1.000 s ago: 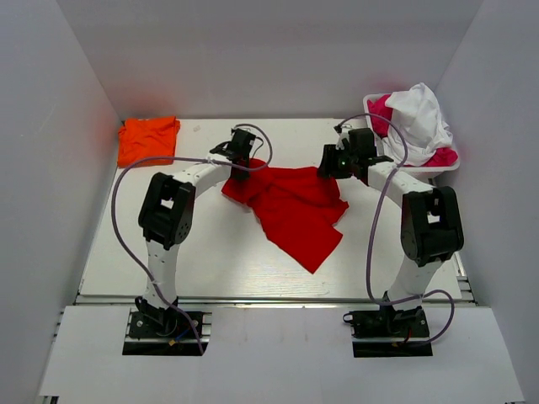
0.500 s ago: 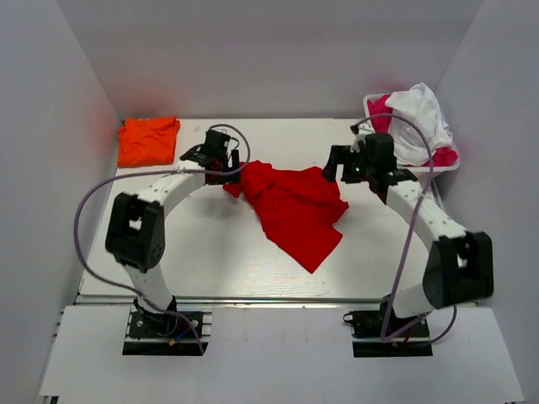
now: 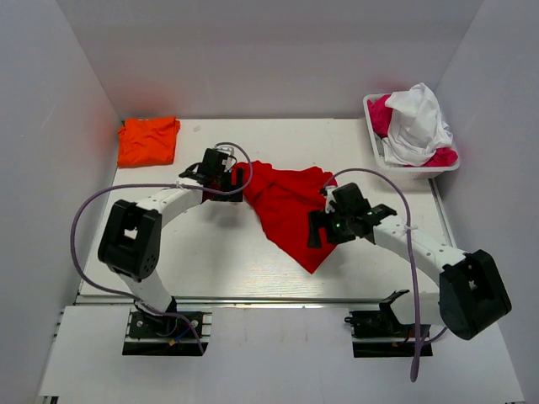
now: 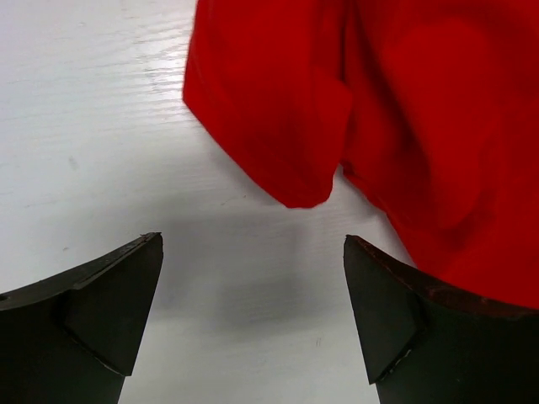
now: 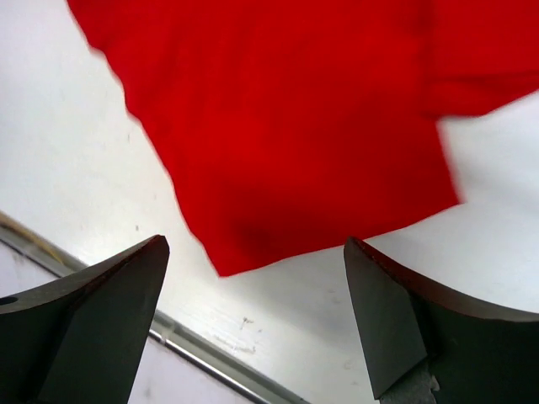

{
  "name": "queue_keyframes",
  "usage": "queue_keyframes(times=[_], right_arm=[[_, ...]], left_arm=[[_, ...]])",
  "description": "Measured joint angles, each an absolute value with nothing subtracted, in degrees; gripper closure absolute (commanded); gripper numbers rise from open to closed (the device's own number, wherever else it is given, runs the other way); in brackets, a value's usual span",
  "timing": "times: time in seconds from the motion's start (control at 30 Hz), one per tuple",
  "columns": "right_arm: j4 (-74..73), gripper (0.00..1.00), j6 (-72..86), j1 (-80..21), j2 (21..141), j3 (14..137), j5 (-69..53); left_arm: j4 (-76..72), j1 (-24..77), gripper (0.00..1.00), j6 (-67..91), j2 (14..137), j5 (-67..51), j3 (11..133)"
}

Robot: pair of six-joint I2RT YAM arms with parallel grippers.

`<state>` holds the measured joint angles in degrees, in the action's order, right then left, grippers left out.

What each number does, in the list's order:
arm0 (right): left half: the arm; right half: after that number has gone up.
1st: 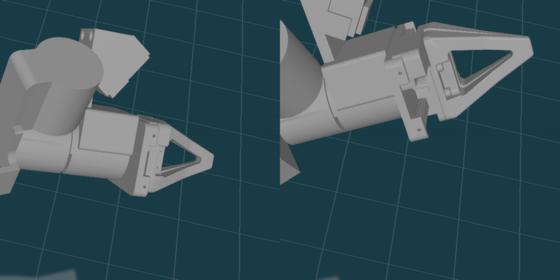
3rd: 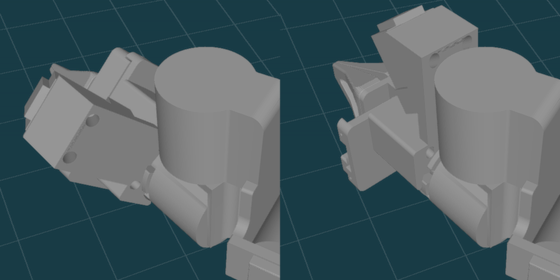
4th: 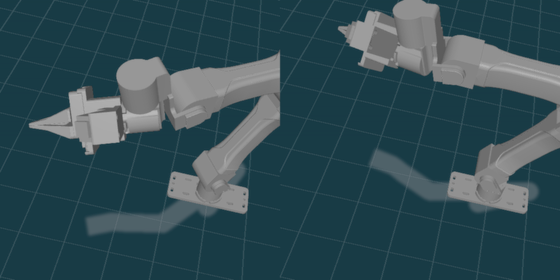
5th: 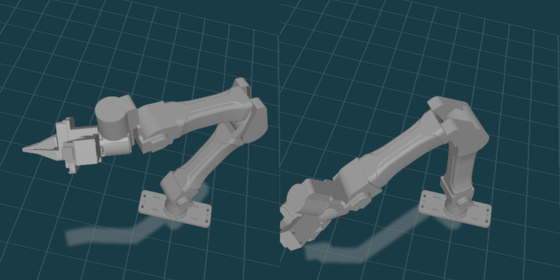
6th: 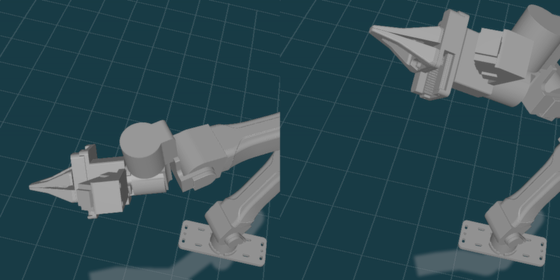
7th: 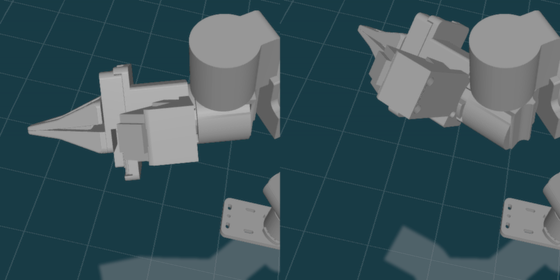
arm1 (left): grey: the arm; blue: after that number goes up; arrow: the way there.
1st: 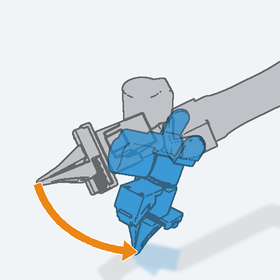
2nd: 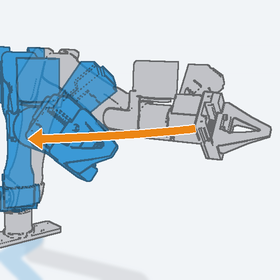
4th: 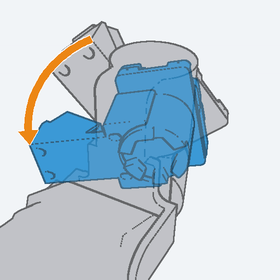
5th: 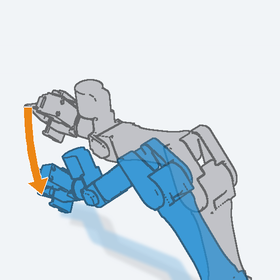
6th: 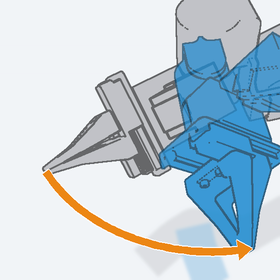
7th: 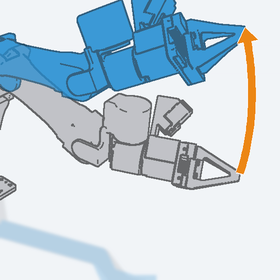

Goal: Fold and stack the t-shirts
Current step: Flatten out the tshirt

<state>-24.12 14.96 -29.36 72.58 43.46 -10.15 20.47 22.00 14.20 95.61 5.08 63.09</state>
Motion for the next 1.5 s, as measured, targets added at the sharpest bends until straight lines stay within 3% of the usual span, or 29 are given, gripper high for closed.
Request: queue_keyframes(times=[0.43, 0.5, 0.6, 0.83, 0.87, 0.97, 1.0, 1.17, 1.37, 1.5], right_arm=[[-24.9, 0.10, 13.4, -44.0, 76.0, 43.2, 1.5], [-24.2, 0.10, 13.5, -45.2, 78.6, 43.2, 2.5], [-23.0, 0.10, 13.7, -47.1, 81.9, 43.2, 2.8], [-21.5, 0.19, 16.6, -50.1, 83.8, 43.2, 7.0], [-21.4, 0.21, 17.1, -50.4, 83.9, 43.2, 7.9], [-21.1, 0.26, 18.6, -51.2, 84.6, 43.2, 11.1], [-21.2, 0.31, 19.0, -51.5, 85.0, 43.3, 12.2], [-20.4, 1.00, 22.0, -52.3, 86.6, 44.5, 16.6], [-22.0, 1.00, 23.5, -52.7, 85.0, 44.2, 19.6], [-23.5, 1.00, 23.3, -52.6, 77.4, 44.2, 23.2]], left_arm=[[18.4, 22.2, 0.04, 11.2, 100.8, 3.5, 64.9], [17.8, 22.2, 0.09, 10.9, 101.7, 3.2, 65.5], [17.2, 22.2, 0.19, 10.5, 103.5, 2.7, 66.5], [16.6, 22.2, 0.59, 10.2, 107.2, 2.0, 68.3], [16.5, 22.2, 0.73, 10.1, 107.8, 1.9, 68.6], [16.2, 22.1, 0.95, 10.4, 108.6, 1.7, 68.9], [16.2, 22.1, 1.00, 10.4, 108.6, 1.6, 68.9], [15.8, 21.9, 1.00, 10.5, 108.6, 1.3, 69.3], [15.5, 21.9, 1.00, 10.8, 107.3, 1.6, 69.2], [15.9, 21.9, 1.00, 11.5, 101.2, 3.6, 68.2]])
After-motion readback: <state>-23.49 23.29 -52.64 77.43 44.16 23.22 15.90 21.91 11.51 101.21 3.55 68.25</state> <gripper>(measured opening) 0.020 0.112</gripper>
